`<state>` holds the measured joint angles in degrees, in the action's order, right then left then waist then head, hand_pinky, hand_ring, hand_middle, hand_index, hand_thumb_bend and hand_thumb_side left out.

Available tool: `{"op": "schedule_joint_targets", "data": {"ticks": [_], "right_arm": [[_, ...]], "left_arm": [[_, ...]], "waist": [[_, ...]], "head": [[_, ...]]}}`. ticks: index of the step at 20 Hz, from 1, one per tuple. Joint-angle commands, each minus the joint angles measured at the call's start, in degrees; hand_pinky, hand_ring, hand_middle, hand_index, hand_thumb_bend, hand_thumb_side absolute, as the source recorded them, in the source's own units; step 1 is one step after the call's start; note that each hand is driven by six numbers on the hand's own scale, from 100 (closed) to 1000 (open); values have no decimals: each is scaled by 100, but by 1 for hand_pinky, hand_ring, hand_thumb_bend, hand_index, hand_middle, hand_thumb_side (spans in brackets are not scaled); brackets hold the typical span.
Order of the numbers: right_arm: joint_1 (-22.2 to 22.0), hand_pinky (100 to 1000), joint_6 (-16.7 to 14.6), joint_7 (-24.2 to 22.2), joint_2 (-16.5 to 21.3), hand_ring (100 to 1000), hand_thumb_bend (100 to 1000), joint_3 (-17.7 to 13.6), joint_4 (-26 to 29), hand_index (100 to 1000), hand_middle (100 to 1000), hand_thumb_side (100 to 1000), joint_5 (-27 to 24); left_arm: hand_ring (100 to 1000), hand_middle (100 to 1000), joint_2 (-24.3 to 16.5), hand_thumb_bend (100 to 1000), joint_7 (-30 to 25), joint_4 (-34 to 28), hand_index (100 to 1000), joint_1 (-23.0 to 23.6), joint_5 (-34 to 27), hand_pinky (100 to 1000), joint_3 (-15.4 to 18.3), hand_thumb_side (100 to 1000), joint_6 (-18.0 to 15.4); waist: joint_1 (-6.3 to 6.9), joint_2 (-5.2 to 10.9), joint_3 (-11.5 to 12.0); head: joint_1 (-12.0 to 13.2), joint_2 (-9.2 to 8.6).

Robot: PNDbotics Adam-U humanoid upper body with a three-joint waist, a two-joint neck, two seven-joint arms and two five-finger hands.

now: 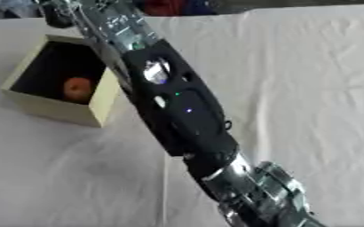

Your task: Pick up objects on the table and place them in the box.

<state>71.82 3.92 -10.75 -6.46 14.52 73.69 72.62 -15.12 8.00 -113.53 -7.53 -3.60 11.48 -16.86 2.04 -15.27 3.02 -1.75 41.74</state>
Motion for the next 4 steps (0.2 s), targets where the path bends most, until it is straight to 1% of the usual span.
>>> {"op": "schedule_joint_targets", "data": {"ticks": [1, 4], "right_arm": [[65, 849, 58, -144, 369, 809, 100, 30, 572, 824, 628, 100, -376], [50, 849, 105, -227, 438, 809, 100, 46, 703, 824, 628, 100, -481]], "left_arm": [[617, 685, -113, 100, 34, -106, 742, -16, 42, 528, 27, 675, -5], [617, 685, -115, 100, 41, -106, 742, -15, 50, 528, 25, 675, -5]], "waist": [[22, 121, -8], [21, 122, -9]], "head": [[55, 29], [60, 31]]}}
